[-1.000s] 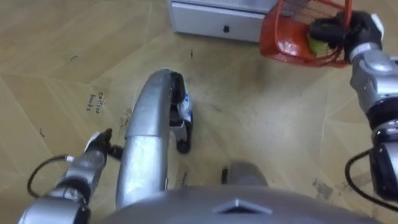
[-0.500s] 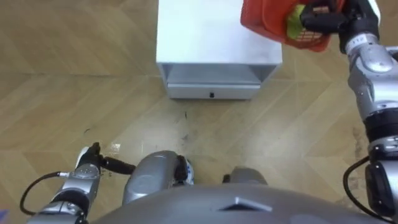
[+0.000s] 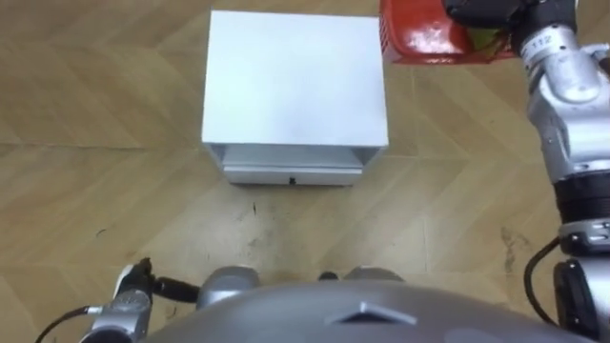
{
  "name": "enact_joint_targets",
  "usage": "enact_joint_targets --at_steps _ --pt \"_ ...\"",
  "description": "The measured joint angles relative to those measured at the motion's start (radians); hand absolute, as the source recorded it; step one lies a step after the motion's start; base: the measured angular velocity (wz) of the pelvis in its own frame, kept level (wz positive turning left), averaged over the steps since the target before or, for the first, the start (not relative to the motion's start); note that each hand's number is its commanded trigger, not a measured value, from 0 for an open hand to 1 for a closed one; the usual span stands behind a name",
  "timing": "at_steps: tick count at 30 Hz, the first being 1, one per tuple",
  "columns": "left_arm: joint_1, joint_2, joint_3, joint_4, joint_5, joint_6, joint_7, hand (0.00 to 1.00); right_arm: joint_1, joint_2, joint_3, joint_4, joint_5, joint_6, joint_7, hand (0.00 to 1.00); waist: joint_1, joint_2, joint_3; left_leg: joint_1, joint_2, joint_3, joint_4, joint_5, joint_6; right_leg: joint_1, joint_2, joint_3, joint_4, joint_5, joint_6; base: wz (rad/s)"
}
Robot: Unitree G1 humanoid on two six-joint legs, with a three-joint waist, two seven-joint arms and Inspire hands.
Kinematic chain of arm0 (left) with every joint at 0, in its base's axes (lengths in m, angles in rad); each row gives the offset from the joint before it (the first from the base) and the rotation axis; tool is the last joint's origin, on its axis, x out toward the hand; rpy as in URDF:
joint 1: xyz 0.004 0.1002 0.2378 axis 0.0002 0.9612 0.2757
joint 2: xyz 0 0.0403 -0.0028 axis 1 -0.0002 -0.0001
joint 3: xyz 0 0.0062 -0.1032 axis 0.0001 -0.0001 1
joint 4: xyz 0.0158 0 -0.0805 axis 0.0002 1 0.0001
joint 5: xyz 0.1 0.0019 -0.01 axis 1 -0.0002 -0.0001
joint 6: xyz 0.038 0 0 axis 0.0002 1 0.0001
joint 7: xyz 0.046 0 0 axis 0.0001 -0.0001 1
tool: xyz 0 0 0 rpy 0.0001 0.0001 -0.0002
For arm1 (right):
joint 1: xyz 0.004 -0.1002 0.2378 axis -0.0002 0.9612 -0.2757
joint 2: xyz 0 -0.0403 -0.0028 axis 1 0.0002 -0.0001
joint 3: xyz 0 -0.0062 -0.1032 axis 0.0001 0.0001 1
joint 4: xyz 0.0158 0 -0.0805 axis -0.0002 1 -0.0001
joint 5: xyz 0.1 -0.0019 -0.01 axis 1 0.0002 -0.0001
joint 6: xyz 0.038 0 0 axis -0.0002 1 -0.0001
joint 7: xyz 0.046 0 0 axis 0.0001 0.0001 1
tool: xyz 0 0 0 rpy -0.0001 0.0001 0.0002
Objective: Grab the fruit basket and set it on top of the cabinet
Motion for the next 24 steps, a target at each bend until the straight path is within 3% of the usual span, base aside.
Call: enact_joint_targets --at_steps 7,9,11,12,13,14,15,16,17,18,19,21,22,23,24 --pt "0.001 0.009 0.001 0.000 0.002 -0.001 -0.019 0.00 0.000 0.028 0.049 0.000 -0.001 0.000 0.016 1.00 0.002 -0.010 0.0078 0.011 0.000 -0.025 0.009 0.000 0.000 0.046 0.007 -0.010 -0.045 0.002 -0.002 0.06" --pt "0.001 0.010 0.005 0.000 0.008 -0.001 -0.022 0.00 0.001 0.031 0.070 0.000 -0.008 0.000 0.023 1.00 0.007 -0.015 0.0109 -0.004 -0.002 -0.023 0.041 0.000 0.000 0.062 0.004 0.010 -0.060 0.006 -0.002 0.10" --pt "0.000 0.009 0.020 0.002 0.019 -0.001 -0.028 0.00 0.002 0.034 0.077 0.000 -0.009 0.000 0.037 1.00 0.002 -0.022 0.0155 -0.043 -0.019 -0.038 0.059 -0.008 -0.005 0.074 -0.008 0.063 -0.069 0.008 -0.002 0.42" --pt "-0.008 0.004 0.018 -0.004 0.034 -0.001 -0.032 0.00 0.005 0.027 0.070 0.001 -0.008 0.000 0.037 1.00 -0.006 -0.018 0.0163 -0.079 -0.025 -0.050 -0.016 0.031 0.015 0.068 -0.009 0.094 -0.066 0.004 0.004 0.51" --pt "-0.005 0.004 0.017 -0.007 0.041 0.001 -0.036 0.00 0.013 0.033 0.069 0.008 -0.007 0.009 0.046 1.00 0.013 -0.029 0.0075 -0.066 -0.031 -0.037 -0.018 0.057 0.014 0.055 -0.018 0.082 -0.061 0.000 0.022 0.35" --pt "-0.004 0.001 0.017 -0.005 0.041 0.002 -0.037 0.00 0.016 0.034 0.069 0.008 -0.011 0.011 0.054 1.00 0.026 -0.028 0.0081 -0.061 -0.031 -0.040 -0.017 0.057 0.015 0.051 -0.019 0.058 -0.058 -0.002 0.032 -0.16" --pt "0.005 -0.002 0.019 -0.003 0.044 0.003 -0.040 0.00 0.021 0.039 0.069 0.007 -0.020 0.010 0.067 1.00 0.054 -0.016 0.0151 -0.045 -0.029 -0.101 -0.017 0.057 0.015 0.044 -0.007 0.015 -0.060 -0.014 0.036 -0.41" --pt "0.009 -0.003 0.028 -0.003 0.071 0.003 -0.044 0.00 0.016 0.049 0.069 0.001 -0.036 0.010 0.076 1.00 0.071 -0.005 0.0150 -0.041 -0.013 -0.181 -0.019 0.056 0.014 0.006 0.019 -0.004 -0.111 0.009 0.009 -0.51" --pt "0.016 -0.004 0.040 -0.002 0.083 0.003 -0.049 0.00 0.012 0.054 0.069 -0.006 -0.044 0.009 0.076 1.00 0.076 -0.007 0.0134 -0.043 -0.007 -0.194 -0.016 0.054 0.011 -0.020 0.031 -0.015 -0.148 0.043 -0.004 -0.38" --pt "0.039 -0.010 0.050 0.010 0.114 0.010 -0.059 0.00 0.015 0.057 0.069 -0.009 -0.059 0.007 0.073 1.00 0.076 0.011 0.0113 -0.037 0.009 -0.191 -0.004 0.030 -0.016 -0.031 0.031 -0.071 -0.133 0.137 -0.031 -0.05" --pt "0.043 -0.014 0.048 0.025 0.121 0.020 -0.075 0.00 0.014 0.062 0.068 0.015 -0.073 0.007 0.067 1.00 0.060 0.024 0.0123 -0.036 0.017 -0.155 0.018 0.016 -0.027 -0.007 0.035 -0.072 -0.124 0.137 -0.032 0.13" --pt "0.045 -0.016 0.042 0.023 0.121 0.034 -0.106 0.00 0.013 0.066 0.068 0.060 -0.074 0.008 0.060 1.00 0.049 0.030 0.0104 -0.036 0.016 -0.105 -0.022 0.028 -0.022 0.017 0.029 -0.049 -0.114 0.133 -0.026 0.23" --pt "0.043 -0.013 0.042 0.011 0.121 0.038 -0.112 0.00 0.013 0.070 0.068 0.072 -0.072 0.010 0.066 1.00 0.059 0.023 0.0111 -0.038 0.014 -0.082 -0.042 0.067 -0.002 0.014 0.024 -0.047 -0.097 0.113 -0.010 0.04" --pt "0.042 -0.013 0.043 0.010 0.121 0.039 -0.112 0.00 0.012 0.075 0.068 0.075 -0.073 0.010 0.076 1.00 0.067 0.018 0.0093 -0.033 0.010 -0.079 -0.041 0.068 -0.001 0.008 0.020 -0.050 -0.087 0.104 -0.009 -0.07" --pt "0.032 -0.017 0.042 0.010 0.135 0.045 -0.117 0.00 0.011 0.080 0.068 0.078 -0.075 0.010 0.095 1.00 0.073 0.011 0.0128 -0.032 -0.001 -0.079 -0.032 0.068 0.000 0.006 0.008 -0.052 -0.071 0.091 -0.004 -0.06"
